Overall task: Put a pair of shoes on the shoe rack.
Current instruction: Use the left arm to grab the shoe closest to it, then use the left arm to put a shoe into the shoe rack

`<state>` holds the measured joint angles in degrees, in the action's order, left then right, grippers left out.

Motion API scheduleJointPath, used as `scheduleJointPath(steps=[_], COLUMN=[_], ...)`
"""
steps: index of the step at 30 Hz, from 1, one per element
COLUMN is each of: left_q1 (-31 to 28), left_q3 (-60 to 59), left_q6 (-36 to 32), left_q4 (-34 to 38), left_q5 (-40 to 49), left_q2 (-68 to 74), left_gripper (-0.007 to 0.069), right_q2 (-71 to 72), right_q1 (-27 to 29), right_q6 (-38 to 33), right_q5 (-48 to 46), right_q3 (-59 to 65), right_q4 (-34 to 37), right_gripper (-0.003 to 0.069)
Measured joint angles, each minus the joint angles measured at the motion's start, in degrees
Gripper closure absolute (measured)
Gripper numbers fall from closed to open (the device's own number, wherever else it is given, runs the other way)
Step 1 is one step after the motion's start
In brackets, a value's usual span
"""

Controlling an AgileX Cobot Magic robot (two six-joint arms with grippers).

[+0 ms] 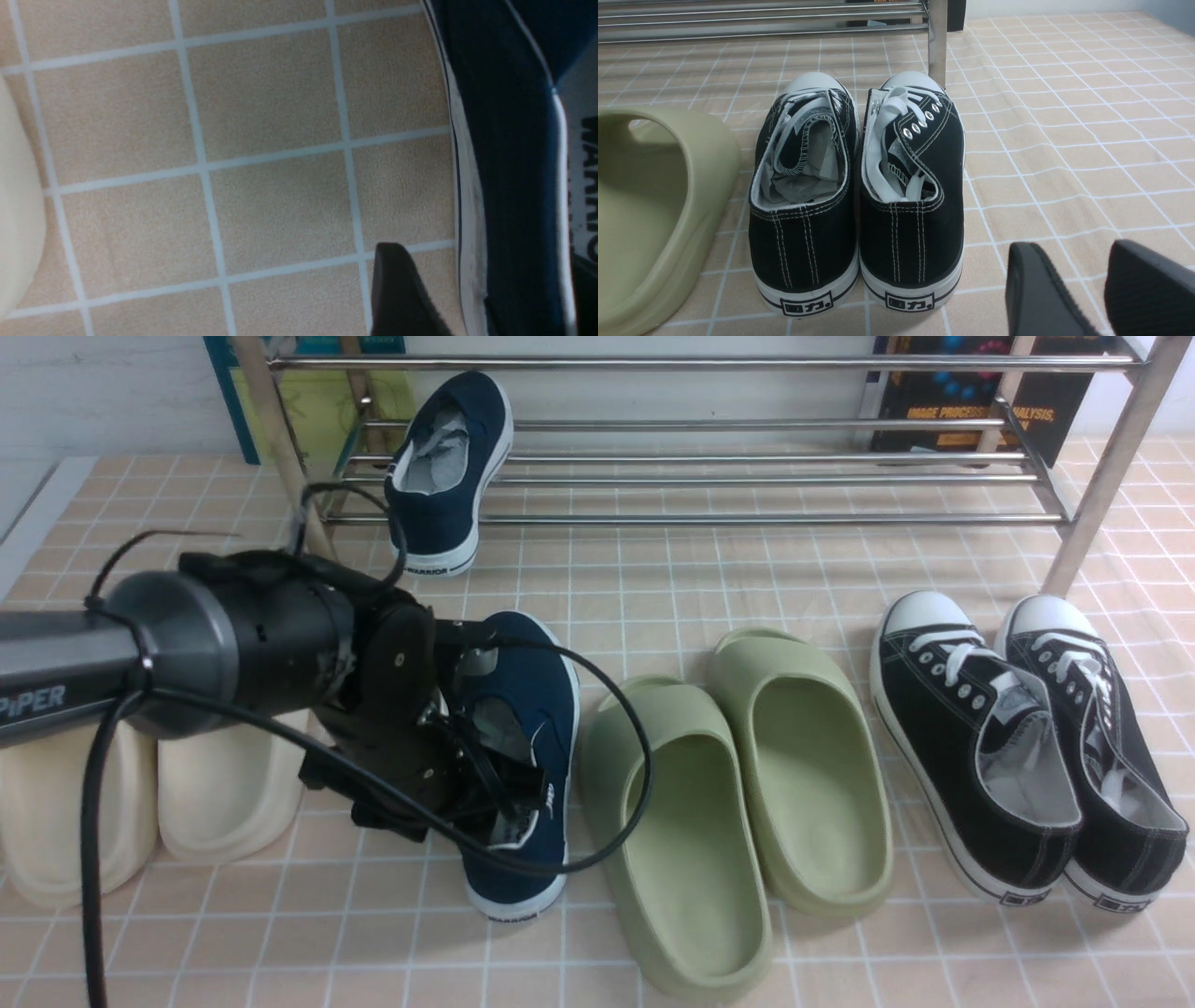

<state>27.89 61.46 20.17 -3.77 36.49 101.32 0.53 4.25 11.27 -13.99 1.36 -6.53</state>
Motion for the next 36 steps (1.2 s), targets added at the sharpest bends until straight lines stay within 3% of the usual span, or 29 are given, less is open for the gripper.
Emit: scheduleJointPath(steps=[1, 6, 8, 17, 36], left_q1=[0.0, 0.32, 0.32, -0.87, -10.44], left_q3=[0.0, 0.88, 1.5, 16.05, 47.45], left_q6=[0.0, 0.0, 0.0, -3.15, -5.72], left_q4=[0.36, 1.78, 1.39, 0.33, 7.36], left_q5=[-0.13, 0.08, 1.22, 13.6, 16.63], left_q2=[0.19, 0.68, 0.68, -3.6, 18.15], left_gripper=[0.0302, 0.0559, 0.0587, 0.0597, 0.0597], right_q2=[0.0, 0.0, 0.0, 0.0, 0.0], right_q1=[0.0, 0.0, 0.0, 0.0, 0.0], right_q6=[0.0, 0.0, 0.0, 0.0, 0.0], right_q5=[0.0, 0.0, 0.0, 0.0, 0.0], right_q3=[0.0, 0.0, 0.0, 0.0, 0.0], right_q4=[0.0, 0.0, 0.0, 0.0, 0.0], right_gripper=[0.0416, 0.0416, 0.0416, 0.0416, 0.0416])
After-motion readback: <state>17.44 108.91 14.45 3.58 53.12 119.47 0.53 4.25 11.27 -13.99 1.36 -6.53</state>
